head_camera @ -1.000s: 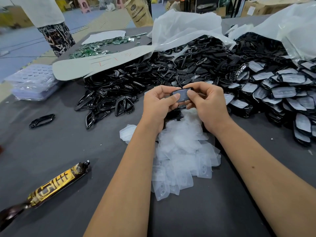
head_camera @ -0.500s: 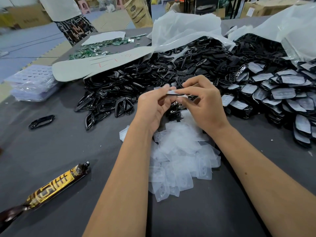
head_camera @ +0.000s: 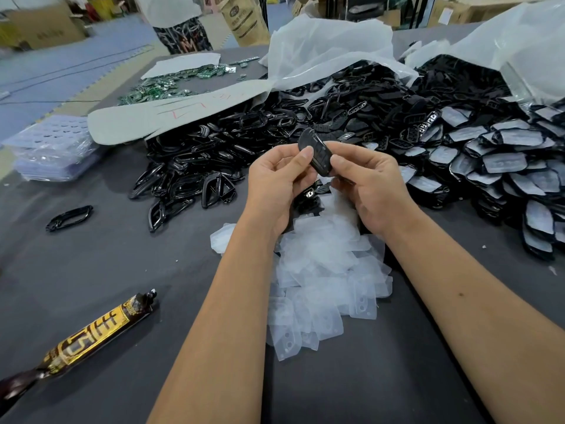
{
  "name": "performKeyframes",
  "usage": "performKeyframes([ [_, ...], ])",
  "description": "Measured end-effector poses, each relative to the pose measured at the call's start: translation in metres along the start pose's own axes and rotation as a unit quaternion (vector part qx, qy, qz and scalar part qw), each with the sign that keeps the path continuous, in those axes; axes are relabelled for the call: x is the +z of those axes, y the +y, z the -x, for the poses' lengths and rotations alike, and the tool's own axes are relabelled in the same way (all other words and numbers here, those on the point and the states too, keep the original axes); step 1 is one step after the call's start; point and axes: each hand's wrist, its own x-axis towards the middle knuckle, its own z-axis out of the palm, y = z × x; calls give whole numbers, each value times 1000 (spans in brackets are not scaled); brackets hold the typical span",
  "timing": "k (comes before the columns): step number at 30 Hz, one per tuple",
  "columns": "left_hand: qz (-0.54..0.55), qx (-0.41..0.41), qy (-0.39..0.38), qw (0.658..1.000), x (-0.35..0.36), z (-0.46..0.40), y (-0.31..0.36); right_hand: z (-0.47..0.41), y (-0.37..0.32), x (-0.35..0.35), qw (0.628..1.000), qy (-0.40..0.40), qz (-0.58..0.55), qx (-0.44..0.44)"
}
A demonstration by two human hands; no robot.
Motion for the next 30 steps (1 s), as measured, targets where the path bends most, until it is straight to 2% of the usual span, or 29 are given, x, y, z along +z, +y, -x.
performKeyframes([
  [9, -23, -19, 30, 999, 3, 1, -5, 1, 4, -1, 994, 26, 65, -89],
  [15, -68, 22, 40, 997, 5, 1, -3, 0, 3, 1, 999, 12, 9, -47],
  [24, -155, 54, 21, 986, 10, 4, -5, -1, 4, -2, 994, 29, 44, -94],
  [30, -146, 75, 11, 986, 9, 5, -3, -1, 4, -3, 994, 33, 41, -93],
])
